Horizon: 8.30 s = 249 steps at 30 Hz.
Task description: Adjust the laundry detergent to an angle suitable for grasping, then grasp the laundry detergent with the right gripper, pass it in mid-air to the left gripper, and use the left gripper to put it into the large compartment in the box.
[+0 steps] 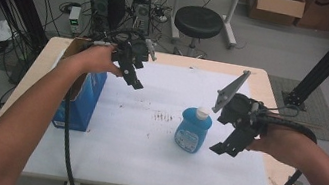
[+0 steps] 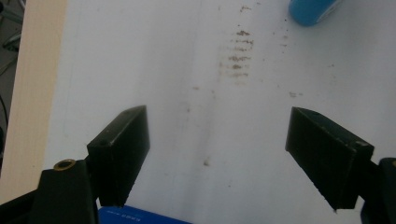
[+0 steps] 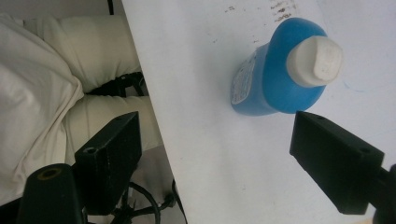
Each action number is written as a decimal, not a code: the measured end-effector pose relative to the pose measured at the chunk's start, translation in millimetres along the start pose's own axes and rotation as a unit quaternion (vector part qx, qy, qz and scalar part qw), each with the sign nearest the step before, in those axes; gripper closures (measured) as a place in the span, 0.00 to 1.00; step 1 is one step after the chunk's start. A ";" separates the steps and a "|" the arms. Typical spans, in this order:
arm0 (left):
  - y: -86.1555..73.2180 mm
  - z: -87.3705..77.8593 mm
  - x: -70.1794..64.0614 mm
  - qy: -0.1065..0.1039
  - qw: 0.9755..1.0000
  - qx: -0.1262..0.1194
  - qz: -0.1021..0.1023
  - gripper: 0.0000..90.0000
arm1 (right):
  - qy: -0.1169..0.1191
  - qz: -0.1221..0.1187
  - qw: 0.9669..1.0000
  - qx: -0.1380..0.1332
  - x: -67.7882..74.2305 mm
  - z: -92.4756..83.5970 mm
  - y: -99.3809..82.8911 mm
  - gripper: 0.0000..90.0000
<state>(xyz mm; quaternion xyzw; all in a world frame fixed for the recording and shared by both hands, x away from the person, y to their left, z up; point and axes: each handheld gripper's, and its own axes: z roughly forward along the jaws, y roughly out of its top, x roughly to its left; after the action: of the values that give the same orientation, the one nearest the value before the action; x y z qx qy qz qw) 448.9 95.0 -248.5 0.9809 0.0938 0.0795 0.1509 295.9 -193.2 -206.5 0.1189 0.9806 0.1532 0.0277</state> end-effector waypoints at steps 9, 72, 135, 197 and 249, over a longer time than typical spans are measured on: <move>2.2 -2.5 -6.4 0.004 1.000 -0.001 0.006 0.25 | -0.002 0.004 1.000 0.000 1.6 0.2 -3.8 0.19; -9.7 4.2 1.9 -0.001 1.000 0.000 -0.001 0.25 | -0.044 0.176 0.974 -0.132 -26.8 54.6 -56.5 0.20; -11.9 10.5 6.3 -0.002 1.000 0.007 -0.005 0.25 | -0.051 0.164 0.943 -0.286 -37.6 131.1 -77.1 0.17; -14.5 11.0 6.1 -0.002 1.000 0.014 -0.004 0.25 | -0.083 0.175 0.914 -0.356 -40.4 165.9 -68.7 0.26; -2.3 -2.9 -14.5 -0.008 1.000 0.001 0.023 0.26 | -0.057 0.111 0.918 -0.376 -40.4 144.7 -59.1 0.49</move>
<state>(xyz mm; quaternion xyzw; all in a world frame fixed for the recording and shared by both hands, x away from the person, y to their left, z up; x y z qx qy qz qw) 433.9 94.9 -248.4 0.9836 0.0700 0.0746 0.1488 335.0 -215.1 -361.7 0.2169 0.8280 0.5054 0.1092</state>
